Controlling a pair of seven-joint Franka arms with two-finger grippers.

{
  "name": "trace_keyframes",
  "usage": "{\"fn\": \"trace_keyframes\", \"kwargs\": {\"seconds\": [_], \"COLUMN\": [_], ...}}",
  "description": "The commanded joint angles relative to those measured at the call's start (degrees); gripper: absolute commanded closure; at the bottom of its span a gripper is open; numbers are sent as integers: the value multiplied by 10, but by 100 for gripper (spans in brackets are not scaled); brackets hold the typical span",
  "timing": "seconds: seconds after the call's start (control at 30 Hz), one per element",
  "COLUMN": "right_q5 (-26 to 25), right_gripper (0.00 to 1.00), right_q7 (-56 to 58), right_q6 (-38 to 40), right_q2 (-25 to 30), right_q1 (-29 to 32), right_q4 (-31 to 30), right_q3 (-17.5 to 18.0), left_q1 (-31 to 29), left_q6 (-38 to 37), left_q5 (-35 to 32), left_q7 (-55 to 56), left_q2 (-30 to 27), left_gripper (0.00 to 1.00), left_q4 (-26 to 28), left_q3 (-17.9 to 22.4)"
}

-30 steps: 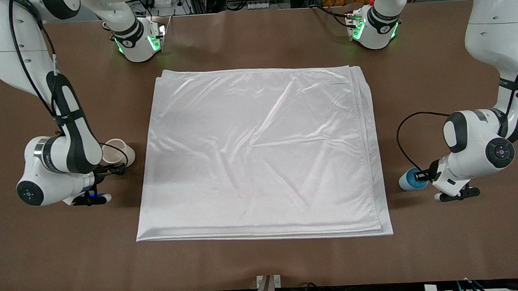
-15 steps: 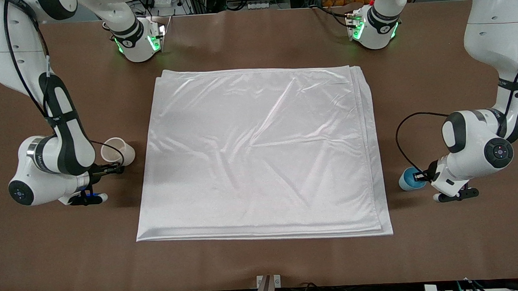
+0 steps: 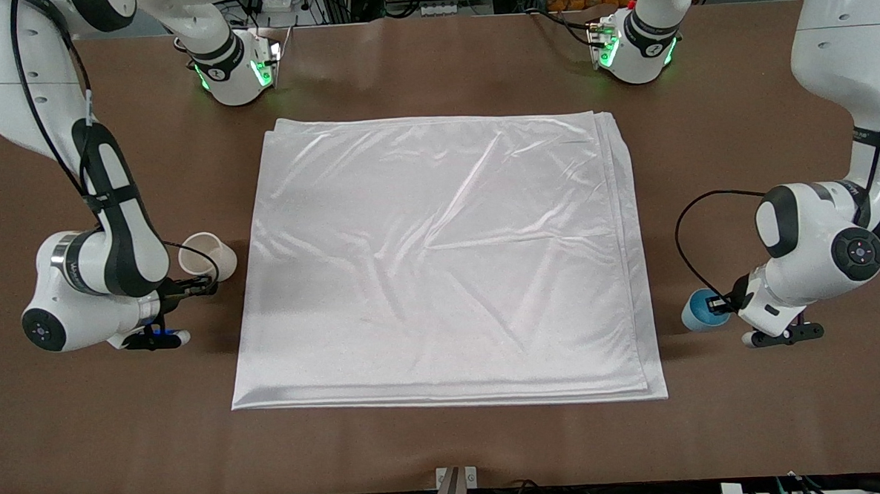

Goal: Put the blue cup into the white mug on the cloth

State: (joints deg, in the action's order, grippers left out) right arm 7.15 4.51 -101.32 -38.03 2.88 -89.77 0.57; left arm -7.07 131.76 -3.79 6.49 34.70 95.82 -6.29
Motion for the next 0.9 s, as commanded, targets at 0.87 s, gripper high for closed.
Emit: {"fn": "trace_keyframes", "kwargs": {"seconds": [0.87], "right_q5": [81], "right_gripper": [100], "right_q7": [-385], "right_q6": [38], "right_q2": [32], "right_q1": [-95], "right_q4": [23], "right_q3": [62], "left_q1": [23], "left_q6": [-98], "left_q5": [-15], "left_q7": [47], "left_q2": [-137], "left_gripper": [100], "left_q4": [3], "left_q3": [-84]}}
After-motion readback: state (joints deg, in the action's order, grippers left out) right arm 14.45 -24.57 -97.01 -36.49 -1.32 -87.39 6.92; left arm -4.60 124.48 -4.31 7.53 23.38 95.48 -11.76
